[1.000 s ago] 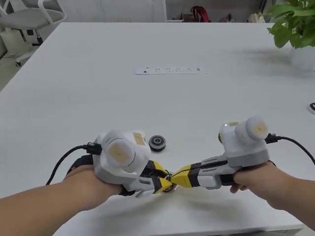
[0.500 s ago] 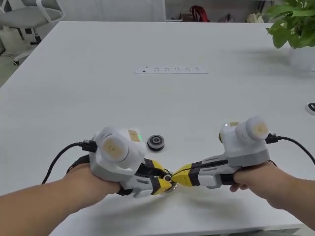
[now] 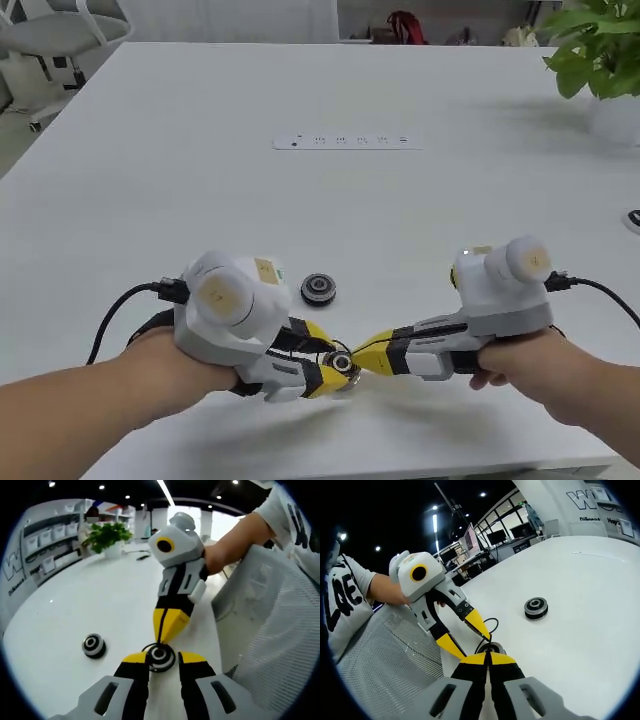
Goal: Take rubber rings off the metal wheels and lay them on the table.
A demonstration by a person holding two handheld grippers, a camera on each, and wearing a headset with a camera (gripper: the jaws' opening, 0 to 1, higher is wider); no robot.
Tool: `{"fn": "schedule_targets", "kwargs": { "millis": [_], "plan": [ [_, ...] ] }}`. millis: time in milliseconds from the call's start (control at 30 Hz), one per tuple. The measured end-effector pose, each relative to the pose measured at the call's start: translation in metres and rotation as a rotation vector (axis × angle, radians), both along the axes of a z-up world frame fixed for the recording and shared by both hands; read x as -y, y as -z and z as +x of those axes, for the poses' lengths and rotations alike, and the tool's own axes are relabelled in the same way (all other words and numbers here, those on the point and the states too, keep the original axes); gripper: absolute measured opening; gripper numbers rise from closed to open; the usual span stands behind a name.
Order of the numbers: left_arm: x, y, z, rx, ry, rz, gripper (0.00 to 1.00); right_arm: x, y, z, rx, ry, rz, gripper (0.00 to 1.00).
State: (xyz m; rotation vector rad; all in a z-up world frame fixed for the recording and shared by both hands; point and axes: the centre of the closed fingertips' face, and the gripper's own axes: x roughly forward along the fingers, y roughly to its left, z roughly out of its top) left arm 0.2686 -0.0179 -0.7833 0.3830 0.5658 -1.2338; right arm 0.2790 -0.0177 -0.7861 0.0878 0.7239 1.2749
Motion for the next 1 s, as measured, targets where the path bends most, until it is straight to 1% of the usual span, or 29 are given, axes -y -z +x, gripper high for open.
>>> {"fn": "schedule_targets", "kwargs": {
  "millis": [267, 400, 633, 1000],
  "plan": [
    [-0.002, -0.005, -0.004, 0.000, 0.006, -0.013, 0.30, 0.001, -0.001, -0.001, -0.004, 0.002, 0.003, 0.00],
    [-0.006, -0.012, -0.004, 0.009, 0.007, -0.032, 0.34, 0.002, -0.001, -0.001, -0.008, 0.002, 0.003, 0.00],
    [-0.014, -0.021, -0.006, 0.020, 0.004, -0.048, 0.38, 0.000, -0.003, -0.002, -0.009, -0.003, 0.009, 0.00],
    [-0.029, -0.042, -0.008, 0.040, -0.023, -0.099, 0.50, 0.000, -0.010, -0.002, -0.003, -0.006, 0.026, 0.00]
  ]
}}
